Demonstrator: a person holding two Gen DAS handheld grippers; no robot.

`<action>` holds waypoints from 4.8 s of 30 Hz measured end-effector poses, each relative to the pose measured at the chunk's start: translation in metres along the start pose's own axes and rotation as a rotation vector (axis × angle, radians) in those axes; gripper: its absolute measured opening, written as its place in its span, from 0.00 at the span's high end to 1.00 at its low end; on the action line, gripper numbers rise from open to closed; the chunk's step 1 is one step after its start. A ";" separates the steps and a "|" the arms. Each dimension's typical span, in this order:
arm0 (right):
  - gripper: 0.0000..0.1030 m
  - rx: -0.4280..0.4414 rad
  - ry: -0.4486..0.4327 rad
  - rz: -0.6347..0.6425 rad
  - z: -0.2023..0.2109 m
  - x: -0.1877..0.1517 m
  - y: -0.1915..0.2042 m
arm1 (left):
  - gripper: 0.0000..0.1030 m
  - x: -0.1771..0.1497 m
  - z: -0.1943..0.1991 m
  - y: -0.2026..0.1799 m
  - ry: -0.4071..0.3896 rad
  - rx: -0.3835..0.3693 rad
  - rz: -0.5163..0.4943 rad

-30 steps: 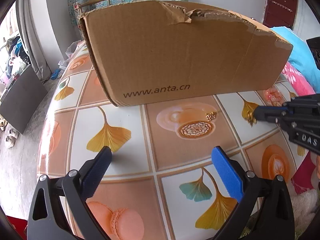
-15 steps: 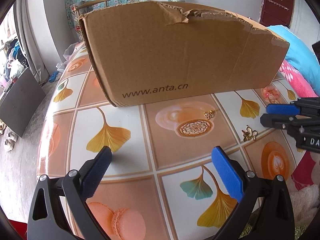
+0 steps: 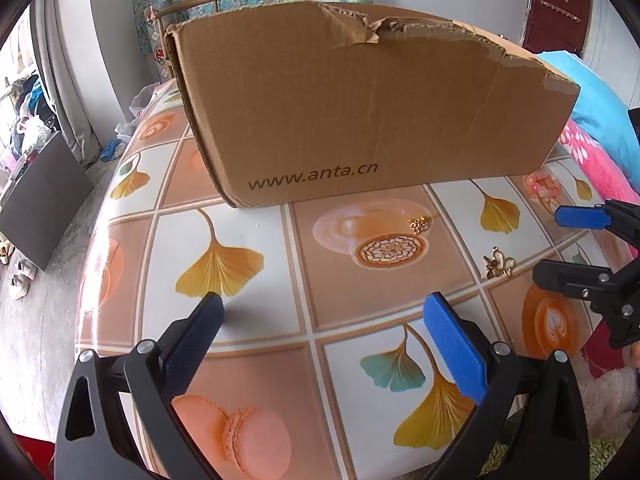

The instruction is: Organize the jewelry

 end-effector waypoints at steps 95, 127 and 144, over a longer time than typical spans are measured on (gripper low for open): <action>0.91 0.059 -0.096 0.331 0.042 0.006 0.009 | 0.94 0.011 -0.009 -0.060 0.082 -0.140 -0.181; 0.92 0.112 -0.432 0.187 0.152 0.090 -0.044 | 0.94 0.107 0.114 -0.073 -0.225 -0.267 -0.263; 0.92 0.076 -0.064 0.162 0.030 0.163 -0.093 | 0.94 0.189 -0.043 -0.046 0.208 -0.327 -0.042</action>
Point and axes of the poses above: each gripper's, at about its wrist camera, not at the fingertips, and z roughly against the way its jaws point, y to its left, x to its top, the point moved 7 cm from there along -z, roughly the way its jaws point, and after that the axes turned 12 degrees about -x, right-handed, at the moved point
